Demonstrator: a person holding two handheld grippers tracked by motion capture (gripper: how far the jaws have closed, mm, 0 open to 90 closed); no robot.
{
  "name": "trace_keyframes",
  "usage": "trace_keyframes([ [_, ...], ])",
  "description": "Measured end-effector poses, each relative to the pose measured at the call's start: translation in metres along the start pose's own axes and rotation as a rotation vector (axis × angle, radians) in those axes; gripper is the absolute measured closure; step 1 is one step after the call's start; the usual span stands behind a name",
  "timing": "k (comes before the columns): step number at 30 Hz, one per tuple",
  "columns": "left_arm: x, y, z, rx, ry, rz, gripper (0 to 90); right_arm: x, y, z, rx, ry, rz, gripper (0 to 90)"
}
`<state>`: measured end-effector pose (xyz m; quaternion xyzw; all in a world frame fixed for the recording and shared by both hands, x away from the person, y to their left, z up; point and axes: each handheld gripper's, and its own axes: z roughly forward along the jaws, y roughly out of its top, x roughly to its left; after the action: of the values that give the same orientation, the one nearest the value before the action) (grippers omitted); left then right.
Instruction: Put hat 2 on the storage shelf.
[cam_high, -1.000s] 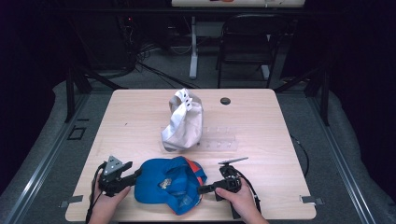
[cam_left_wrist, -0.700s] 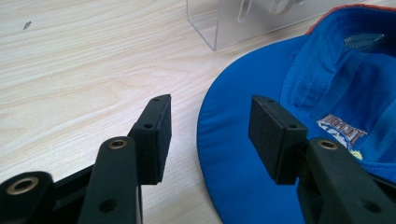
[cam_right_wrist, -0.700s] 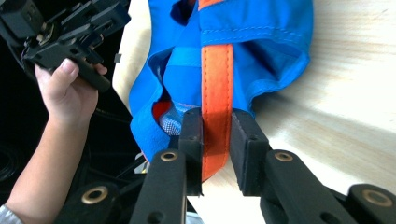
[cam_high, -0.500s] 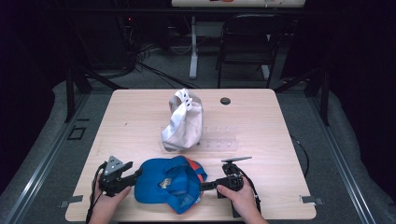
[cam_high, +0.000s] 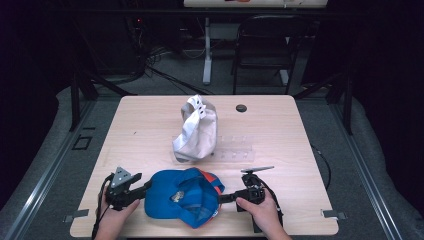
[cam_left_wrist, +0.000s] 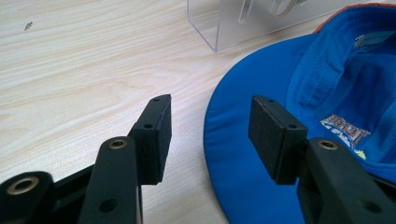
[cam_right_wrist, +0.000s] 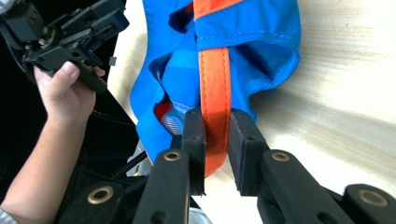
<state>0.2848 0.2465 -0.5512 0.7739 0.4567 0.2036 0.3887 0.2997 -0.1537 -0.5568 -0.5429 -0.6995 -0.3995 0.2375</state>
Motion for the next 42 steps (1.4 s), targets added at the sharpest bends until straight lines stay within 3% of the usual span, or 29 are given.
trace_keyframes([
  [5,0.001,0.001,-0.001,0.0,0.004,0.004,50.2,0.002,0.001,-0.011,-0.01,0.036,0.025,78.0],
  [7,0.001,0.001,-0.001,-0.003,0.005,0.003,50.2,0.004,0.002,-0.014,-0.023,0.083,0.031,78.0],
  [8,0.001,0.001,0.0,-0.01,0.005,0.002,50.2,0.004,0.002,-0.014,-0.023,0.083,0.031,78.0],
  [9,0.001,0.001,0.0,-0.01,0.003,0.005,50.2,0.006,0.005,-0.021,-0.007,0.052,0.016,78.1],
  [10,0.001,0.001,0.0,-0.01,0.003,0.005,50.2,0.01,0.005,-0.021,-0.04,0.06,0.053,78.1],
  [11,0.0,0.002,0.001,-0.009,0.004,0.009,50.2,0.009,0.007,-0.025,-0.014,0.062,0.021,78.1],
  [15,-0.001,0.002,0.002,-0.007,0.003,0.014,50.2,0.012,0.014,-0.037,0.01,0.05,0.036,78.1],
  [18,-0.001,0.003,0.003,-0.008,0.001,0.013,50.2,0.016,0.019,-0.042,0.006,0.082,0.052,78.1],
  [19,-0.001,0.003,0.003,0.003,-0.002,0.014,50.3,0.021,0.024,-0.051,0.031,0.028,0.026,78.1],
  [22,-0.001,0.003,0.003,0.003,-0.002,0.016,50.5,0.027,0.027,-0.054,0.014,0.042,0.048,78.1],
  [23,-0.001,0.003,0.003,0.002,-0.002,0.016,50.5,0.035,0.033,-0.06,0.018,0.012,0.062,78.1],
  [24,-0.001,0.003,0.002,0.003,-0.003,0.017,50.5,0.036,0.036,-0.064,0.044,0.0,0.041,78.1],
  [26,-0.002,0.003,0.003,0.002,-0.002,0.016,50.5,0.04,0.038,-0.066,0.042,-0.019,0.046,78.1],
  [27,-0.002,0.003,0.002,0.004,-0.003,0.018,50.5,0.048,0.043,-0.072,0.078,-0.064,0.028,78.1],
  [29,-0.002,0.003,0.003,-0.001,-0.005,0.016,50.5,0.051,0.044,-0.073,0.073,-0.073,0.032,78.1],
  [33,-0.002,0.003,0.003,0.0,-0.006,0.017,50.5,0.07,0.051,-0.082,0.085,-0.116,0.034,78.2],
  [38,-0.003,0.003,0.003,0.003,-0.005,0.018,50.5,0.081,0.06,-0.092,0.11,-0.072,0.05,78.1],
  [40,-0.002,0.003,0.003,0.0,-0.008,0.017,50.5,0.084,0.061,-0.094,0.099,-0.062,0.058,78.2],
  [41,-0.002,0.003,0.003,0.002,-0.008,0.017,50.5,0.09,0.065,-0.099,0.092,-0.024,0.069,78.2],
  [42,-0.002,0.003,0.003,0.001,-0.008,0.017,50.5,0.09,0.065,-0.099,0.092,-0.024,0.069,78.2],
])
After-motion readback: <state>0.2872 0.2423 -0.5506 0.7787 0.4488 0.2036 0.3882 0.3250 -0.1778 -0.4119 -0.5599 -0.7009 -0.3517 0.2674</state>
